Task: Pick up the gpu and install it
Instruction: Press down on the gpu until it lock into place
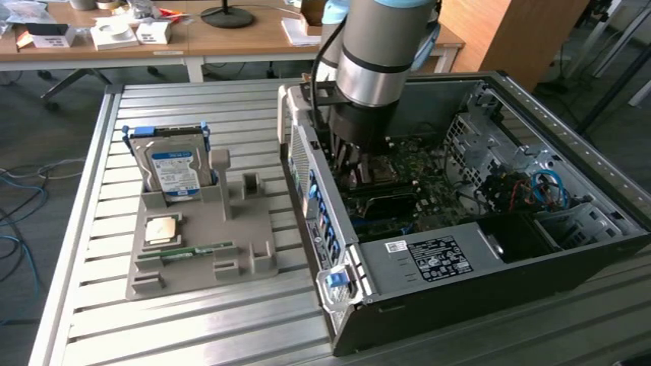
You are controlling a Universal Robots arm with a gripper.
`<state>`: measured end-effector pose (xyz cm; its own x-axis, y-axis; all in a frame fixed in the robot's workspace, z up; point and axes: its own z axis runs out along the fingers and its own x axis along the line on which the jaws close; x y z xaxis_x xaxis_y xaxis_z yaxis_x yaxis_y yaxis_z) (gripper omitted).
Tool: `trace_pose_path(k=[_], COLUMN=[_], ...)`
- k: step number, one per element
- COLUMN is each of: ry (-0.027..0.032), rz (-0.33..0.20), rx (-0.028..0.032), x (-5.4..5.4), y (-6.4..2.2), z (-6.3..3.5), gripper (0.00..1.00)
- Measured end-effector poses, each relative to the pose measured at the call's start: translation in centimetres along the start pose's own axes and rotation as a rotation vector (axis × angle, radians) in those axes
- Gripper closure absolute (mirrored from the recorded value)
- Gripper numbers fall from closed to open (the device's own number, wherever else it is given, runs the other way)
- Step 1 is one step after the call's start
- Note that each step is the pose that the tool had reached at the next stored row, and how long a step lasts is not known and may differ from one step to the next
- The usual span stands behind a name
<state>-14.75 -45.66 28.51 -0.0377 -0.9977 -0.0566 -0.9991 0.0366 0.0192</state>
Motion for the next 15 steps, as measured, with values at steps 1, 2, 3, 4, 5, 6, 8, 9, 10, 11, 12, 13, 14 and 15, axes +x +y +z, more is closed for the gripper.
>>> trace_pose_path(k=[1,2,3,4,5,6,8,9,10,11,12,13,14,15], ry=[0.0,0.0,0.0,0.0001,0.0,-0.0001,-0.0002,-0.0001,-0.0001,0.0,0.0,0.0,-0.0001,-0.0001], rz=[0.001,0.002,0.003,0.004,0.005,0.005,0.006,0.006,0.006,0.006,0.007,0.008,0.008,0.008], rx=[0.0,0.0001,0.0,0.0002,0.0005,0.0005,0.0003,0.0003,0.0003,0.0004,0.0005,0.0006,0.0004,0.0004], x=[0.0,0.0,0.01,0.01,0.02,0.02,0.01,0.02,0.02,0.02,0.02,0.02,0.02,0.02], y=[0.12,0.23,0.33,0.43,0.53,0.57,0.57,0.58,0.59,0.63,0.69,0.73,0.73,0.73], z=[0.0,0.0,0.0,0.0,0.01,0.01,0.01,0.01,0.01,0.01,0.01,0.01,0.01,0.01], gripper=[0.9,0.9,0.9,0.9,0.9,0.9,0.9,0.9,0.9,0.9,0.9,0.9,0.9,0.9])
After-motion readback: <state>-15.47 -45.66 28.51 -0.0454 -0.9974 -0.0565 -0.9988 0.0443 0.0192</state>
